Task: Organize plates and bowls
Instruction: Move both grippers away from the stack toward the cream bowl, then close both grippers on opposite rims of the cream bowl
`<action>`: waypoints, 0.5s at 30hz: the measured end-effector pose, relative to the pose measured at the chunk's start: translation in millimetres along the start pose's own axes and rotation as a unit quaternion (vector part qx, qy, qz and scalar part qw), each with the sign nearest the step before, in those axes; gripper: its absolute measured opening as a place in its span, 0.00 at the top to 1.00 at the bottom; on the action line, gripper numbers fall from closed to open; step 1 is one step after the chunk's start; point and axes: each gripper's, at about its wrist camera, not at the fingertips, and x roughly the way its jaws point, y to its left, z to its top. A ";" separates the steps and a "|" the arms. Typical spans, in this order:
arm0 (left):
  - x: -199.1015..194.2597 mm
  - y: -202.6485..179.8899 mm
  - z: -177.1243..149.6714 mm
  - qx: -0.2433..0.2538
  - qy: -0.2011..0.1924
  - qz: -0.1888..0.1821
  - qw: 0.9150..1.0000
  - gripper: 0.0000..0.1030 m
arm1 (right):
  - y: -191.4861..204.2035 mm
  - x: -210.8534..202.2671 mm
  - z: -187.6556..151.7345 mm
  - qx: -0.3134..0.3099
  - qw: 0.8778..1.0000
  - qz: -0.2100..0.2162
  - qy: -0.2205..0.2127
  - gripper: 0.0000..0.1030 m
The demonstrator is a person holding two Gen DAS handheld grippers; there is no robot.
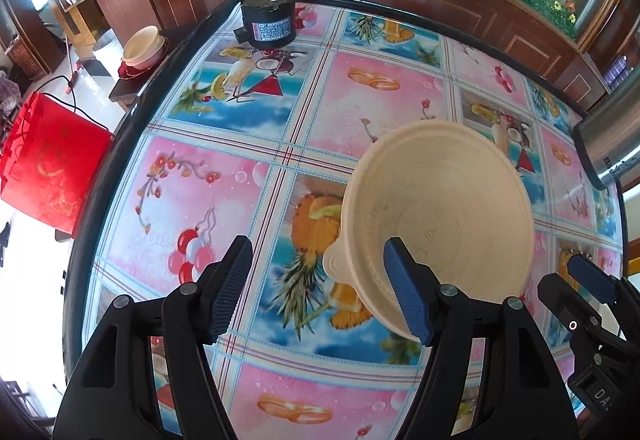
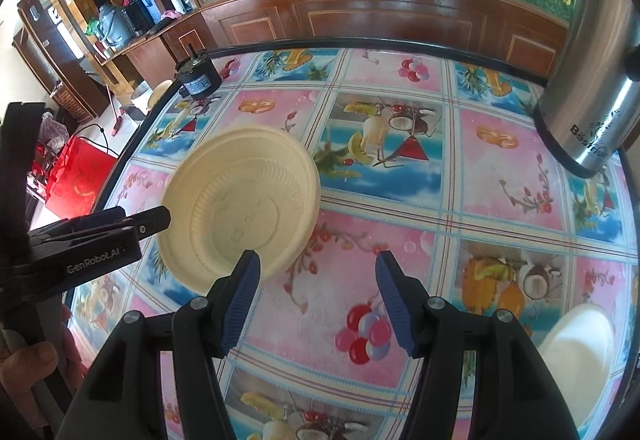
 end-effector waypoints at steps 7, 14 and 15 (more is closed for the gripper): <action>9.6 0.2 8.5 -0.004 0.004 -0.002 1.000 0.33 | -0.6 6.3 3.7 0.005 1.000 0.004 0.003 0.41; 25.3 4.2 17.7 -0.022 0.024 -0.015 0.999 0.33 | -4.1 17.5 9.5 0.013 1.000 0.003 0.010 0.41; 27.7 3.8 19.0 -0.022 0.026 -0.015 0.999 0.33 | -4.8 19.5 10.2 0.015 1.000 0.003 0.012 0.41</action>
